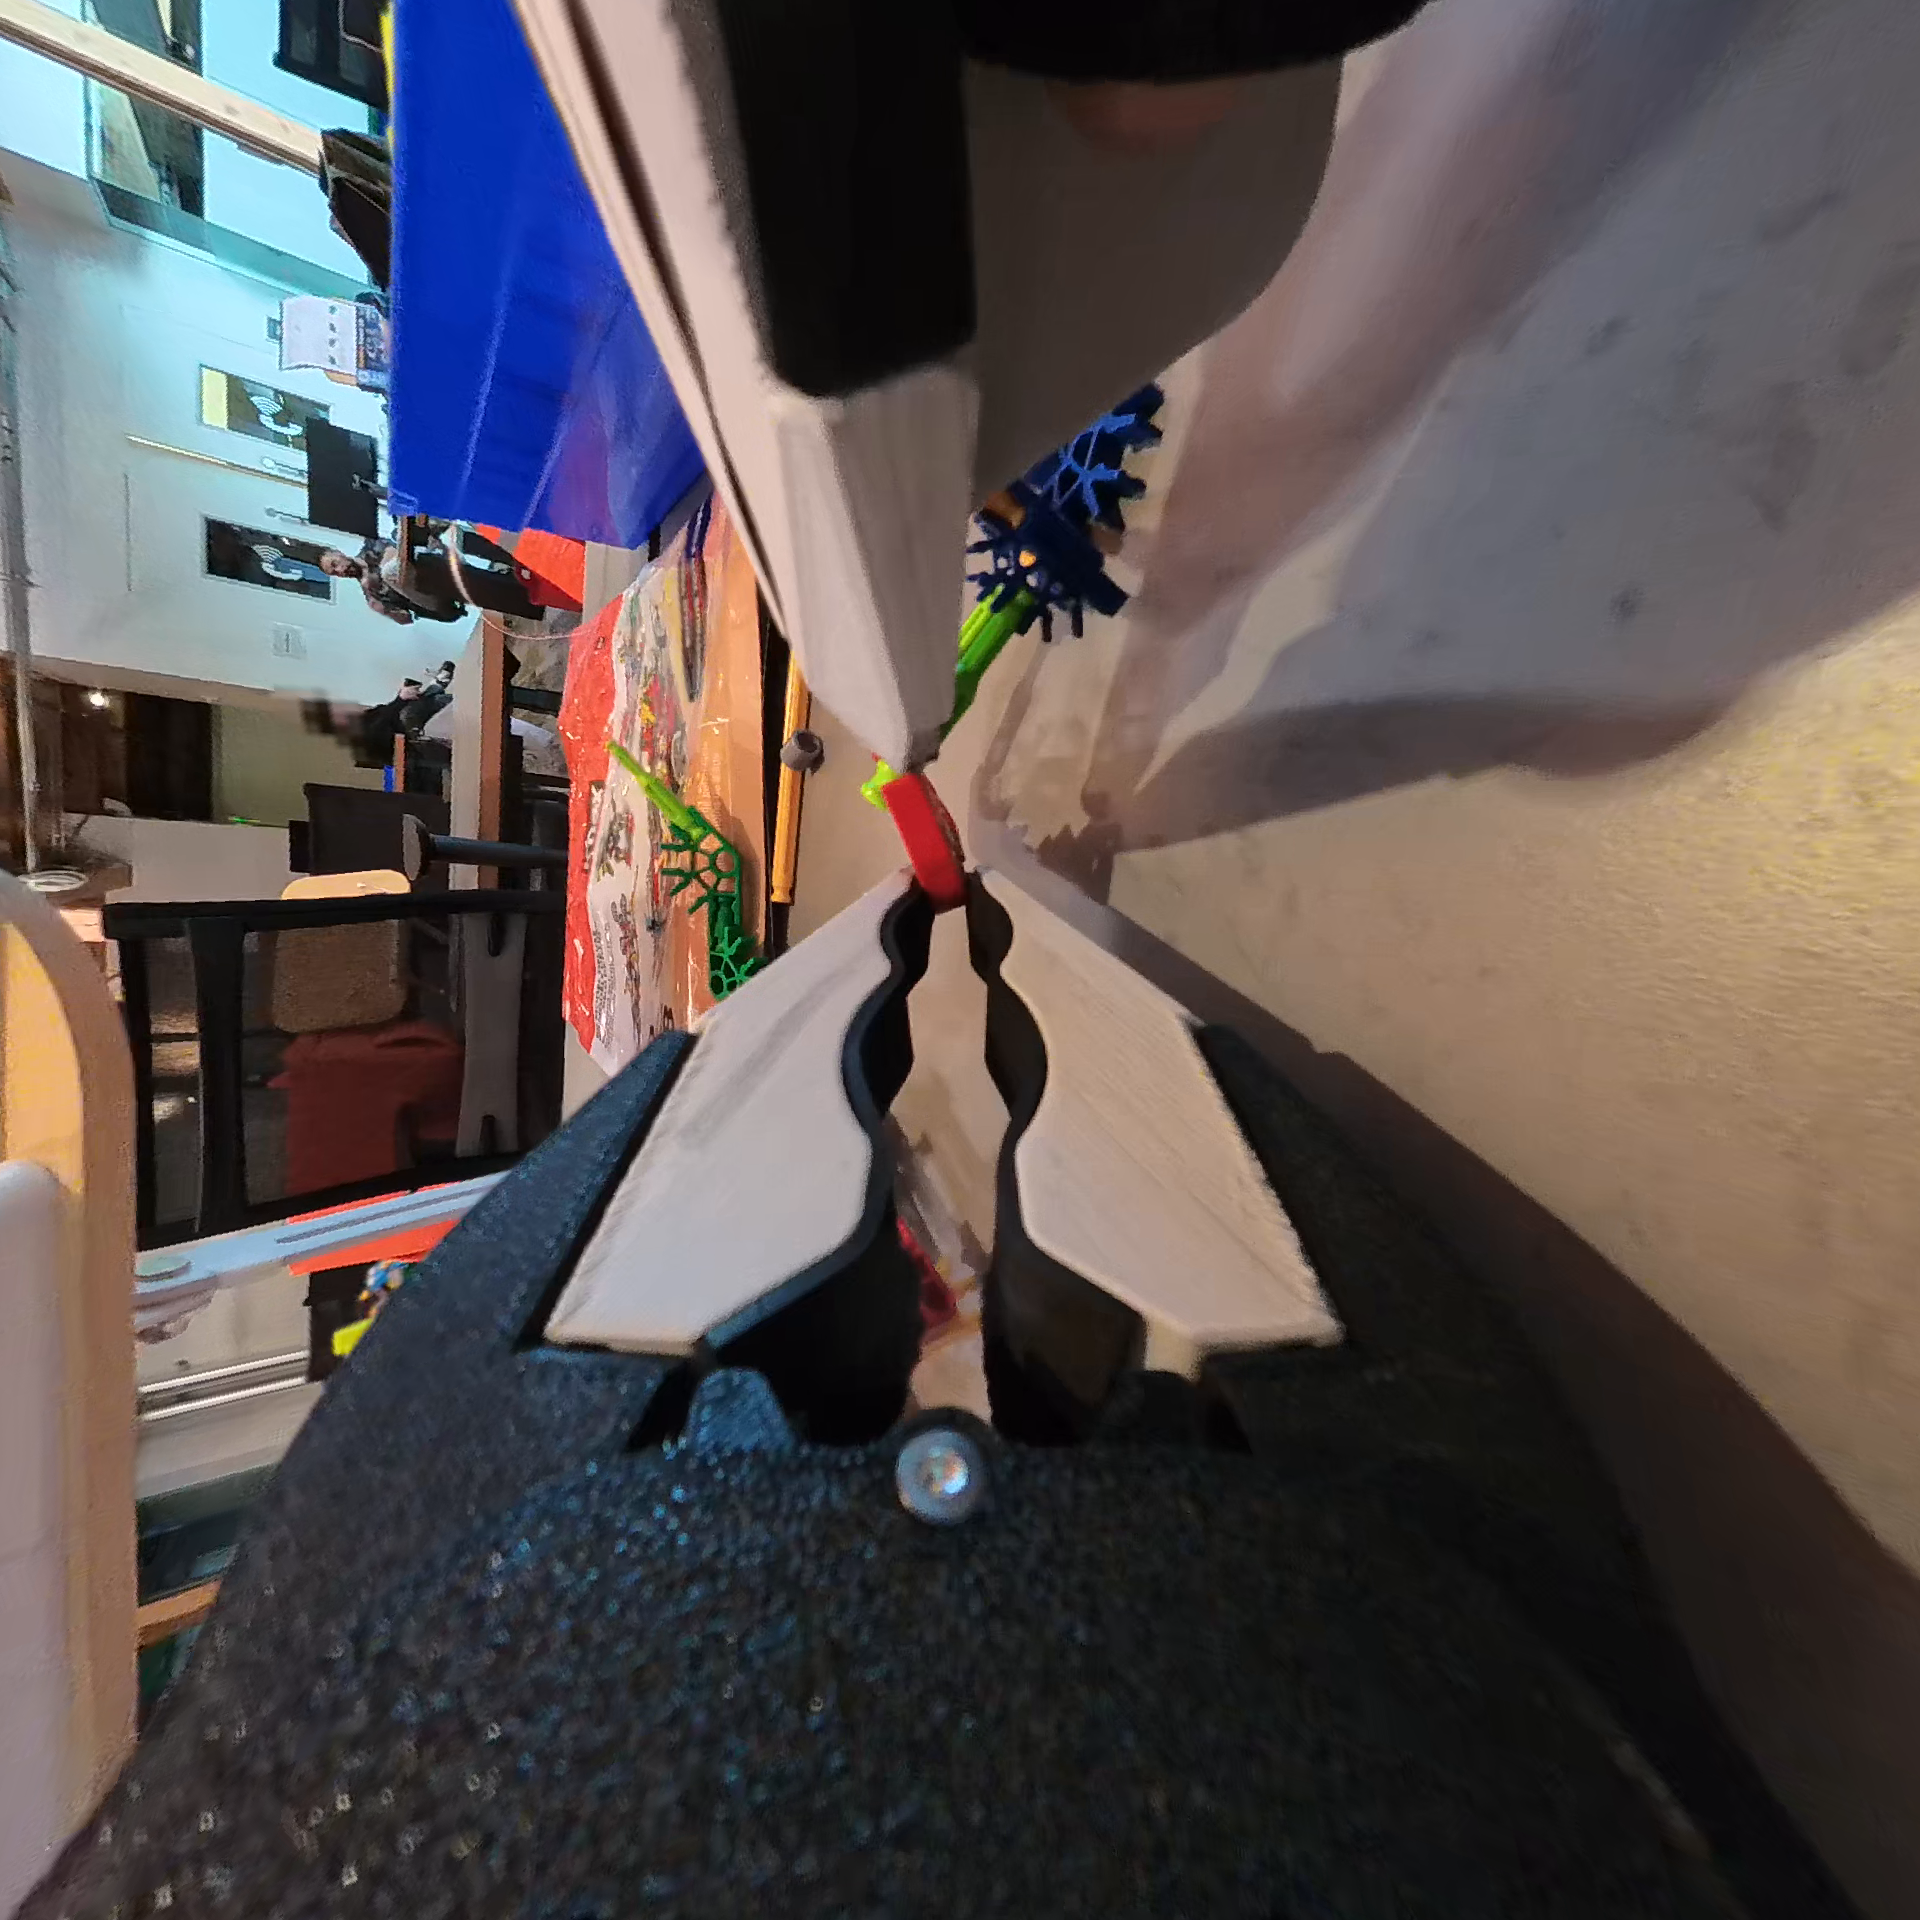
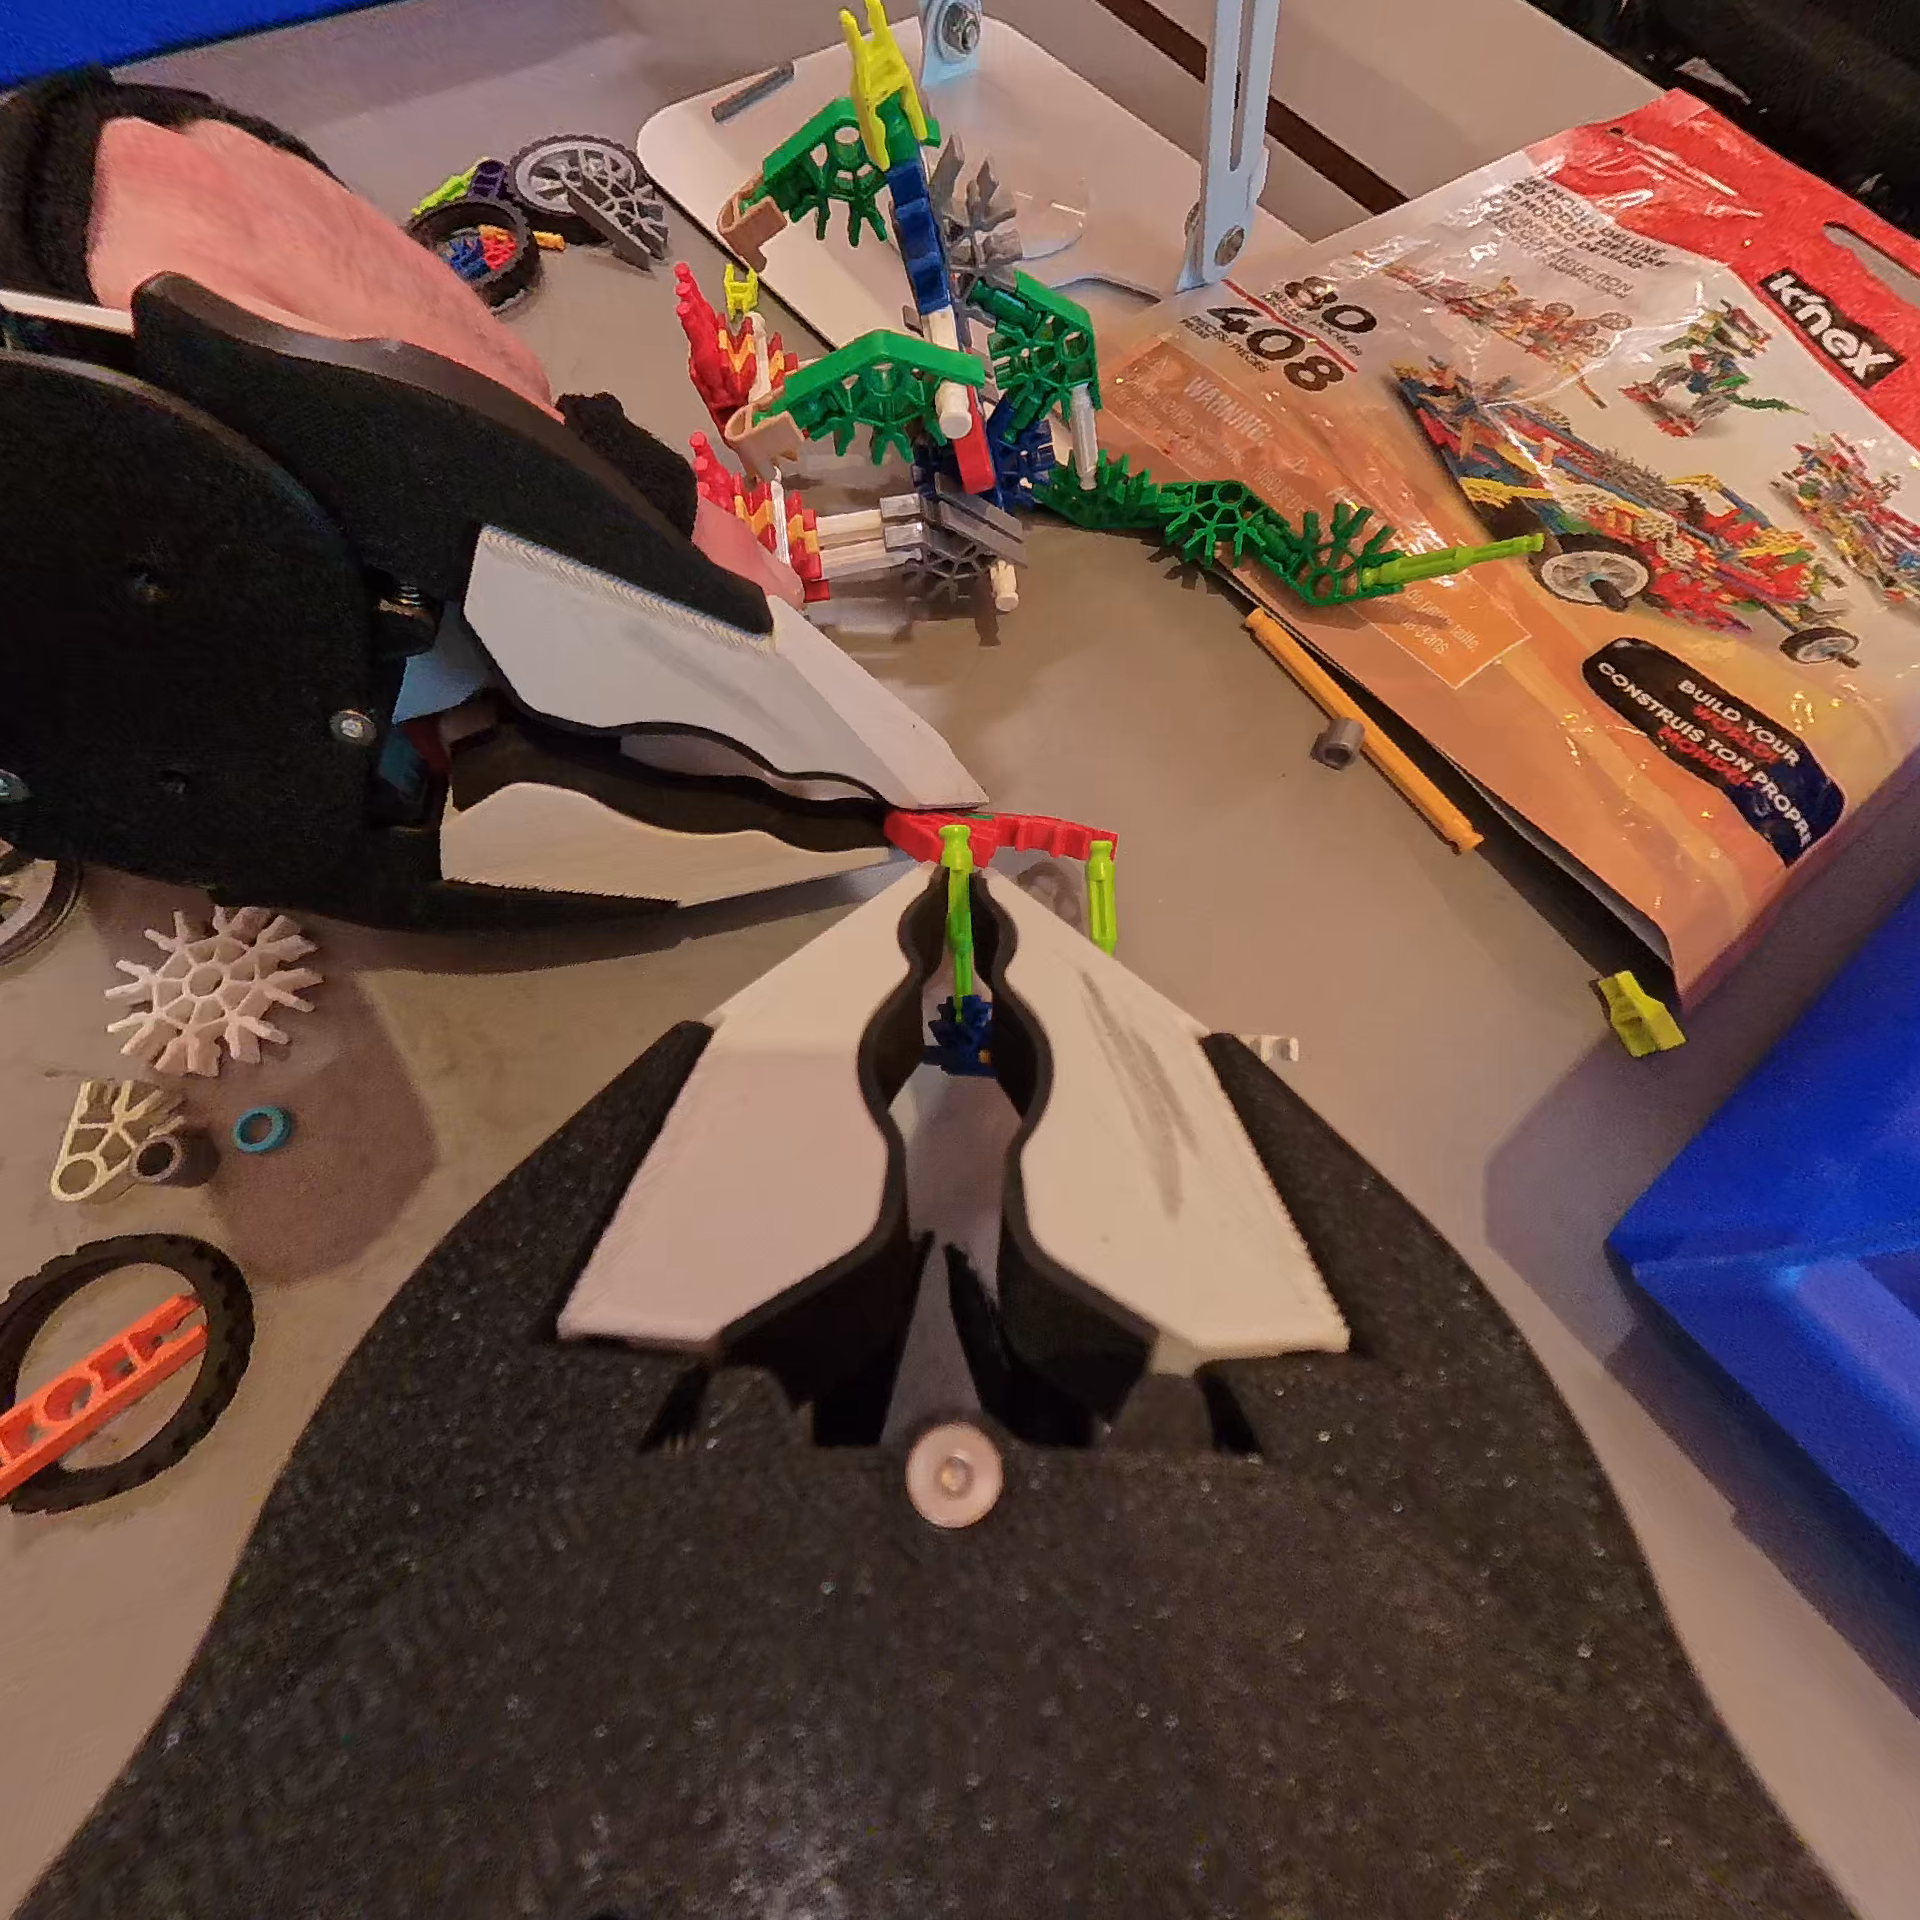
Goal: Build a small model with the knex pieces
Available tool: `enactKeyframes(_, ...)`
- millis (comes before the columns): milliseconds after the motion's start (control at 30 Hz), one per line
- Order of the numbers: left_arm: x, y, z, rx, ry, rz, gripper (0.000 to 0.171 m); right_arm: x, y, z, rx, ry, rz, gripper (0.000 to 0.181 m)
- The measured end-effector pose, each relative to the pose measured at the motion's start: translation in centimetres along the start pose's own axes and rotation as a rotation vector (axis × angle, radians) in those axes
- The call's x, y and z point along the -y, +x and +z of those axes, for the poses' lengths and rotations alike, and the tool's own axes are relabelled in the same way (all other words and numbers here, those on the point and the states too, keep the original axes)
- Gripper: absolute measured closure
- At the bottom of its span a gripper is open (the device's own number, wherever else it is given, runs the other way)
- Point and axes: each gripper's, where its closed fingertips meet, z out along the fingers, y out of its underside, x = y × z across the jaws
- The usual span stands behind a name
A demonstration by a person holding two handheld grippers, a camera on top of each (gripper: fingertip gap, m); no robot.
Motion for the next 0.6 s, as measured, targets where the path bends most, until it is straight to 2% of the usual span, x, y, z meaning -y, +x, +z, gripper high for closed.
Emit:
enactKeyframes(267, 0.36, 0.05, 0.01, -0.070, 0.052, -0.185, 0.168, 0.34, 0.19, -0.19, -0.007, 0.020, 0.008, 0.179)
enactKeyframes(600, 0.47, -0.01, 0.00, -0.099, 0.074, -0.248, 0.169, 0.48, 0.27, -0.24, -0.012, 0.026, 0.009, 0.179)
